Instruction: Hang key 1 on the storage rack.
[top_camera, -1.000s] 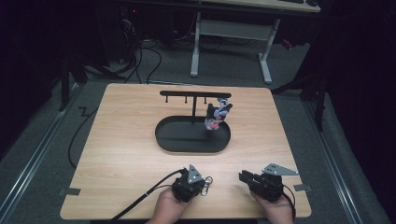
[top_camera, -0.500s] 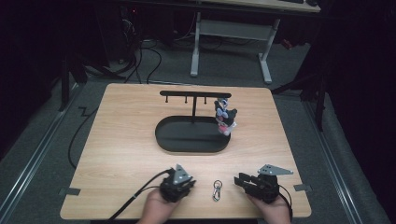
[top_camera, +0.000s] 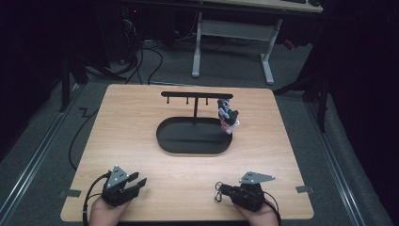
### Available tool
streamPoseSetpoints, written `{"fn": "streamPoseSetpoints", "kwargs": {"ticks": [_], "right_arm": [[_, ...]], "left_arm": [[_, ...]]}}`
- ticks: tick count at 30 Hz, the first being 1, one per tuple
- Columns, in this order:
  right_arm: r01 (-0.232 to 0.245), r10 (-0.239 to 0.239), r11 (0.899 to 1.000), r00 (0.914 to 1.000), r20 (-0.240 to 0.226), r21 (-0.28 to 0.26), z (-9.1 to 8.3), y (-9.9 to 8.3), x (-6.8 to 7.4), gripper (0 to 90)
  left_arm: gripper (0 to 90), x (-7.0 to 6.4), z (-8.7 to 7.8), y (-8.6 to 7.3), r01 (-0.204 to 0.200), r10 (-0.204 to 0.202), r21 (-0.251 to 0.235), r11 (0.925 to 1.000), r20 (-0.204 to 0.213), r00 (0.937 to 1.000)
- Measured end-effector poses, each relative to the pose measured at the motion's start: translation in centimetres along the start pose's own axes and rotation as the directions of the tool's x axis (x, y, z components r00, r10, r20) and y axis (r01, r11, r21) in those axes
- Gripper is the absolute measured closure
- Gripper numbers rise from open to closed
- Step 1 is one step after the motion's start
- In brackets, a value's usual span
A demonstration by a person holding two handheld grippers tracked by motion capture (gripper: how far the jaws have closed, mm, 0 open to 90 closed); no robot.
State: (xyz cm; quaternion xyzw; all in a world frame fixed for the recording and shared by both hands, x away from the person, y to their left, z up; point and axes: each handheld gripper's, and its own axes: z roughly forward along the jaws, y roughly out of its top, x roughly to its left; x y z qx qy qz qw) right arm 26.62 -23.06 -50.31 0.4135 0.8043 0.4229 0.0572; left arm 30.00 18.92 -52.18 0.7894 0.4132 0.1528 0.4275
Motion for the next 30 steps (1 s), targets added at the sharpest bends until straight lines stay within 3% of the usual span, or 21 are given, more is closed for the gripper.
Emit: {"fn": "streamPoseSetpoints", "kwargs": {"ticks": [3,7,11,13,14,17,20,25,28,29,30], "right_arm": [[0.043,-0.039,0.996,0.9974,-0.061,0.075,1.9,-0.1,1.6,89.9],[0.102,-0.098,0.984,0.9944,-0.039,0.147,3.3,-0.4,2.8,89.3],[0.087,-0.09,0.985,0.9959,0.011,0.147,2.9,-0.7,1.9,88.6],[0.046,-0.054,0.99,0.9968,0.06,0.134,2.0,-0.9,0.4,88.1],[0.046,-0.054,0.99,0.9968,0.06,0.134,2.0,-0.9,0.4,88.1],[0.011,-0.024,0.993,0.9928,0.117,0.116,1.0,-1.1,-1.3,87.5],[-0.019,0.007,0.995,0.992,0.126,0.094,0.2,-1.3,-2.5,83.5],[0.044,-0.054,0.997,0.9851,0.163,0.064,-1.1,-1.0,-2.5,68.7],[0.093,-0.107,0.992,0.9799,0.169,0.089,-0.4,-0.6,-2.6,56.9],[0.093,-0.107,0.992,0.9799,0.169,0.089,-0.4,-0.6,-2.6,56.9],[0.12,-0.136,0.988,0.9751,0.175,0.099,-0.1,-0.4,-2.6,55.6]], "left_arm": [[58.3,-0.1,0.6,-0.3,-0.026,0.025,0.028,0.9993,0.014,0.9996],[58.3,0.1,0.4,-0.2,-0.019,0.018,0.016,0.9997,0.02,0.9996],[58.3,0.2,0.2,-0.1,-0.016,0.016,0.01,0.9998,0.021,0.9996],[58.3,0.2,0.4,-0.1,-0.008,0.008,0.011,0.9999,0.028,0.9996],[58.2,0.2,0.4,-0.1,-0.008,0.008,0.011,0.9999,0.028,0.9996],[58.2,-0.1,0.6,-0.1,-0.019,0.018,0.022,0.9996,0.035,0.9992],[58.0,-0.3,0.8,-0.2,-0.027,0.026,0.029,0.9992,0.038,0.9989],[57.8,-0.3,0.9,-0.3,-0.024,0.023,0.035,0.9991,0.041,0.9989],[57.8,-0.3,1.0,-0.3,-0.025,0.023,0.038,0.999,0.044,0.9988],[57.8,-0.3,1.1,-0.3,-0.027,0.026,0.04,0.9988,0.046,0.9986],[57.8,-0.3,1.1,-0.3,-0.029,0.027,0.042,0.9987,0.048,0.9985]]}}
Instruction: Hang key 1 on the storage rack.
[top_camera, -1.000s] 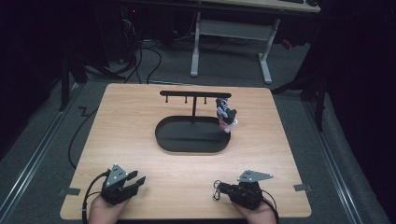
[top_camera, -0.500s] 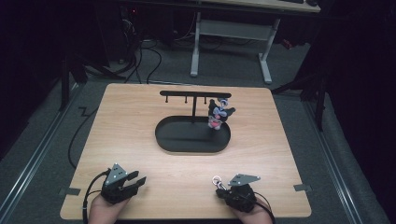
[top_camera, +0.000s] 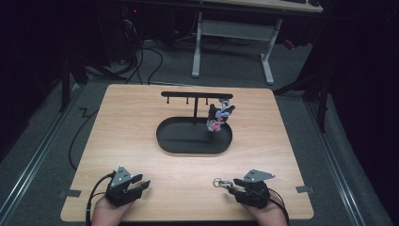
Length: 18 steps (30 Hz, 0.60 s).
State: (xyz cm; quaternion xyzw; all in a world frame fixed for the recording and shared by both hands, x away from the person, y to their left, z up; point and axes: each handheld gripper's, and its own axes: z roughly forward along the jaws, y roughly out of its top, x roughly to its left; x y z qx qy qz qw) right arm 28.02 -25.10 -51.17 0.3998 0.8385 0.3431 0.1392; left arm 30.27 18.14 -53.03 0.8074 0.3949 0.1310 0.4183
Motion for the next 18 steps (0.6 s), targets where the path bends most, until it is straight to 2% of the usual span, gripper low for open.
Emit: {"fn": "streamPoseSetpoints", "kwargs": {"ticks": [3,5,6,7,9,12,15,18], "right_arm": [[0.081,-0.081,0.997,0.9967,0.007,0.016,0.9,0.8,0.3,52.4],[0.132,-0.133,0.99,0.9911,0.007,0.049,1.8,1.0,0.7,51.9],[0.148,-0.149,0.988,0.9888,0.008,0.041,2.0,0.9,0.7,51.6],[0.153,-0.154,0.988,0.9881,-0.001,0.032,2.2,0.9,0.7,53.0],[0.132,-0.131,0.991,0.9912,-0.016,0.032,2.2,1.0,0.5,61.5],[0.125,-0.125,0.992,0.9921,-0.012,0.009,2.1,0.6,0.7,66.9],[0.132,-0.132,0.991,0.9912,0.006,0.009,2.0,0.5,1.0,68.2],[0.115,-0.116,0.993,0.9932,0.017,0.021,2.1,0.7,1.2,68.5]], "left_arm": [[57.7,0.0,0.0,0.0,-0.001,0.001,-0.005,1.0,0.007,1.0],[57.7,0.0,-0.1,0.0,-0.003,0.003,-0.004,1.0,0.012,0.9999],[57.7,0.0,-0.1,0.0,-0.002,0.002,-0.004,1.0,0.014,0.9999],[57.7,0.1,-0.1,-0.1,-0.003,0.004,-0.002,1.0,0.016,0.9999],[57.8,0.2,-0.2,-0.1,-0.001,0.001,-0.004,1.0,0.021,0.9998],[57.8,0.2,-0.3,-0.1,0.002,-0.002,-0.008,1.0,0.027,0.9996],[57.8,0.1,-0.4,0.0,0.0,0.001,-0.012,0.9999,0.031,0.9995],[57.7,0.0,-0.3,0.0,0.0,0.001,-0.013,0.9999,0.036,0.9994]]}}
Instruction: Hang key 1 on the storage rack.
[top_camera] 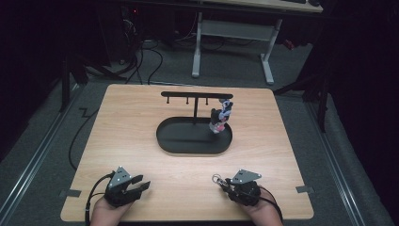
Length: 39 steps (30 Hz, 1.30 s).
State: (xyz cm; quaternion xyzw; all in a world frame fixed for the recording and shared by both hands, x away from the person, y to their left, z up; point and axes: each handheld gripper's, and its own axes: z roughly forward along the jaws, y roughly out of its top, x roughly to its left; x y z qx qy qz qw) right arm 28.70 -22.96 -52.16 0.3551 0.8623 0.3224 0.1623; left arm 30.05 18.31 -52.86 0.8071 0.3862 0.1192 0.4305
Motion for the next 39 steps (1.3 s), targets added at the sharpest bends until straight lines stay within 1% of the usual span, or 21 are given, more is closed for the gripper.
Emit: {"fn": "streamPoseSetpoints", "kwargs": {"ticks": [4,5,8,10,11,14,17,19,21,22,23,25,26,28,31,32,33,34,35,37,39], "right_arm": [[-0.049,0.049,0.999,0.9988,-0.005,0.001,0.1,0.1,-0.2,68.8],[-0.07,0.07,0.998,0.9975,-0.008,0.001,0.1,0.1,-0.3,68.8],[-0.105,0.105,0.994,0.9942,-0.022,-0.006,0.2,0.1,-0.7,68.8],[-0.136,0.135,0.991,0.9902,-0.034,-0.011,0.2,0.1,-1.0,68.8],[-0.14,0.14,0.99,0.9895,-0.038,-0.01,0.2,0.1,-1.1,68.9],[-0.145,0.144,0.989,0.9891,-0.031,-0.013,0.3,0.1,-1.1,69.0],[-0.135,0.135,0.991,0.9908,-0.009,-0.011,0.3,0.2,-0.8,69.1],[-0.144,0.144,0.99,0.9896,-0.001,-0.012,0.3,0.2,-0.8,69.1],[-0.194,0.194,0.981,0.9809,-0.009,-0.02,0.3,0.1,-1.1,69.1],[-0.241,0.24,0.97,0.9704,-0.03,-0.024,0.3,0.0,-1.3,69.0],[-0.256,0.255,0.966,0.9662,-0.037,-0.024,0.2,-0.1,-1.5,69.0],[-0.254,0.254,0.967,0.9671,-0.013,-0.033,0.1,-0.1,-1.6,68.8],[-0.241,0.241,0.97,0.9704,-0.002,-0.036,0.1,-0.1,-1.6,68.8],[-0.241,0.241,0.97,0.9705,0.003,-0.037,-0.1,-0.1,-1.5,68.8],[-0.254,0.254,0.966,0.9672,0.002,-0.044,-0.1,-0.1,-1.7,68.7],[-0.269,0.269,0.962,0.9631,-0.004,-0.045,-0.1,-0.1,-1.7,68.5],[-0.271,0.272,0.961,0.9623,0.006,-0.046,-0.1,-0.1,-1.8,68.3],[-0.282,0.283,0.958,0.959,0.016,-0.046,-0.1,-0.1,-1.8,68.0],[-0.275,0.276,0.96,0.9607,0.025,-0.053,-0.1,-0.1,-2.0,67.2],[-0.269,0.272,0.962,0.9614,0.043,-0.052,-0.3,0.0,-1.9,67.5],[-0.233,0.236,0.971,0.9691,0.071,-0.054,-0.3,0.1,-1.8,67.9]], "left_arm": [[57.5,-0.2,0.2,0.0,-0.004,0.004,0.005,1.0,0.005,1.0],[57.4,-0.3,0.2,0.0,-0.006,0.006,0.006,1.0,0.006,1.0],[57.2,-0.3,0.4,-0.1,-0.006,0.006,0.012,0.9999,0.009,0.9999],[57.0,-0.3,0.4,-0.1,-0.007,0.007,0.014,0.9999,0.013,0.9999],[56.9,-0.3,0.4,-0.1,-0.008,0.007,0.014,0.9999,0.014,0.9999],[56.7,-0.4,0.4,-0.1,-0.01,0.009,0.012,0.9999,0.018,0.9998],[56.6,-0.4,0.4,-0.1,-0.012,0.012,0.012,0.9999,0.026,0.9996],[56.5,-0.5,0.4,-0.1,-0.015,0.015,0.009,0.9998,0.034,0.9993],[56.5,-0.6,0.4,-0.1,-0.021,0.021,0.009,0.9997,0.041,0.999],[56.4,-0.6,0.4,-0.1,-0.024,0.023,0.009,0.9997,0.042,0.9989],[56.4,-0.6,0.4,-0.1,-0.024,0.023,0.009,0.9997,0.044,0.9987],[56.4,-0.6,0.4,-0.1,-0.025,0.025,0.007,0.9997,0.047,0.9986],[56.3,-0.6,0.4,-0.1,-0.025,0.024,0.008,0.9997,0.049,0.9985],[56.3,-0.6,0.4,-0.1,-0.025,0.025,0.009,0.9996,0.051,0.9984],[56.3,-0.6,0.4,-0.1,-0.027,0.026,0.011,0.9996,0.056,0.9981],[56.3,-0.6,0.5,-0.1,-0.029,0.028,0.012,0.9995,0.055,0.9981],[56.3,-0.7,0.5,-0.1,-0.03,0.029,0.012,0.9995,0.056,0.998],[56.3,-0.7,0.5,-0.1,-0.032,0.031,0.013,0.9994,0.058,0.9978],[56.2,-0.7,0.5,-0.1,-0.035,0.034,0.014,0.9993,0.058,0.9977],[56.2,-0.7,0.6,-0.1,-0.034,0.033,0.015,0.9993,0.06,0.9976],[56.2,-0.8,0.6,-0.1,-0.037,0.036,0.019,0.9991,0.064,0.9973]]}}
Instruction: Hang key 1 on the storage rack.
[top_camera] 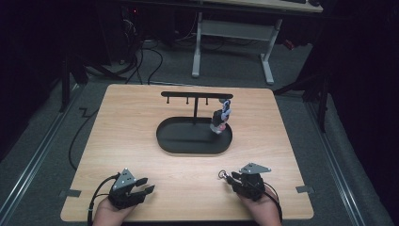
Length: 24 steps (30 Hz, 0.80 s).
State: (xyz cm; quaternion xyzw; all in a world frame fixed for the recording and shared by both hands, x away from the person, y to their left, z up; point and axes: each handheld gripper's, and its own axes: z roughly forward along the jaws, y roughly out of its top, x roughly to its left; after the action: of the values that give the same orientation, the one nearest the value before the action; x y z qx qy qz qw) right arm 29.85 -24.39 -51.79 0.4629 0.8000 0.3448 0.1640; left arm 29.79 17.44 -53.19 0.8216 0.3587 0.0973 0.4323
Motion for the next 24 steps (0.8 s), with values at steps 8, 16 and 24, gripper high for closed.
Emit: {"fn": "streamPoseSetpoints", "kwargs": {"ticks": [8,16,24], "right_arm": [[0.215,-0.216,0.976,0.9754,0.044,0.035,0.1,0.0,1.6,74.3],[0.213,-0.214,0.972,0.9769,-0.002,0.095,0.7,0.7,1.6,83.0],[0.129,-0.074,0.936,0.9819,-0.174,0.327,1.9,4.3,-0.5,79.3]], "left_arm": [[56.1,-0.1,0.2,0.0,-0.004,0.004,0.003,1.0,0.004,1.0],[56.1,-0.2,0.2,0.0,-0.008,0.008,0.007,0.9999,0.011,0.9999],[55.9,-0.3,0.1,0.0,-0.009,0.009,0.004,0.9999,0.016,0.9998]]}}
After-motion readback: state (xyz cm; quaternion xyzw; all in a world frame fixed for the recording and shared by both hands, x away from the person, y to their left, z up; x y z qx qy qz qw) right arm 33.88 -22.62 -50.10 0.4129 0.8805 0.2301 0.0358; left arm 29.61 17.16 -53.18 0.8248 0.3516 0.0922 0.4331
